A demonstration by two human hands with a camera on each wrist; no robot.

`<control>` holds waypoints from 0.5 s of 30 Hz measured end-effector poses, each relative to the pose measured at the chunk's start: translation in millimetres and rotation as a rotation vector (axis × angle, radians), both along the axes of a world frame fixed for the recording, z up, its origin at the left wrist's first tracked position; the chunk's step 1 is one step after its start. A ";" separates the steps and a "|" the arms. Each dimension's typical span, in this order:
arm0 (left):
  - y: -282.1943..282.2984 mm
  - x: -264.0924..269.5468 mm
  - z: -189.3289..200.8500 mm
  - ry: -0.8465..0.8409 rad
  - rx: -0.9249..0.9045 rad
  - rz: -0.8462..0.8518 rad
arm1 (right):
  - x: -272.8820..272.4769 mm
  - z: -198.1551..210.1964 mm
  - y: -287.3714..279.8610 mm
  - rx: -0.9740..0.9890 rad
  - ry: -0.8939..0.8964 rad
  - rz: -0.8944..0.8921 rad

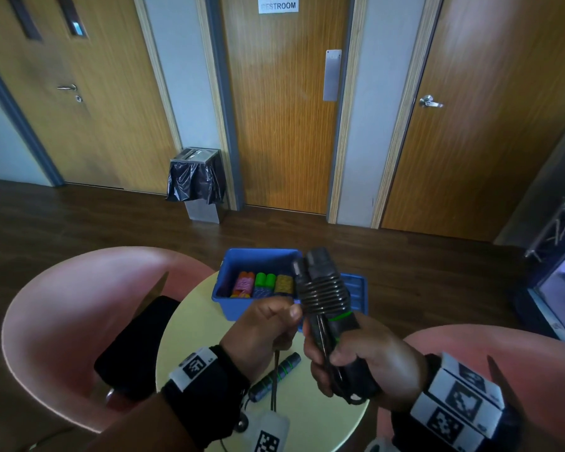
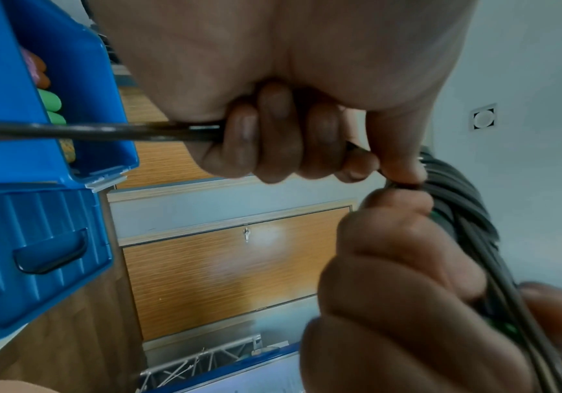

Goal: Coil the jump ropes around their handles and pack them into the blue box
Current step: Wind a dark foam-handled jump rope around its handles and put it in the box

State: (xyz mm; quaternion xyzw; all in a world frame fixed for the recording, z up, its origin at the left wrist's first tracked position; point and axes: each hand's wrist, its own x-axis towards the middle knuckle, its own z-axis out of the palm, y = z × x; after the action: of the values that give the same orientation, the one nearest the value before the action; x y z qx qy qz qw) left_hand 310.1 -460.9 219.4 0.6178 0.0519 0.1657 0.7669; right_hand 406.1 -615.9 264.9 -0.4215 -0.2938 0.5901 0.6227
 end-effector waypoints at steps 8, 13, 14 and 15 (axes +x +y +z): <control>26.4 -9.1 29.6 0.294 0.531 -0.333 | 7.6 45.4 -23.5 -0.240 -1.320 0.381; 16.7 7.8 39.5 0.449 0.983 -0.158 | -8.6 37.9 -4.2 -0.499 -1.994 0.436; 8.8 10.1 40.9 0.433 1.052 -0.058 | -6.6 32.8 2.0 -0.575 -2.025 0.416; -0.4 11.5 42.5 0.427 1.135 0.015 | -3.4 27.9 7.9 -0.645 -2.035 0.384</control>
State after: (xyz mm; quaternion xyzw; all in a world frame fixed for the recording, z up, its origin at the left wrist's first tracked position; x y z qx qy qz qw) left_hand 321.6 -461.2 261.9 0.9496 0.1127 0.0452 0.2890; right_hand 402.7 -608.0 292.9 -0.8040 -0.5648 0.1009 -0.1560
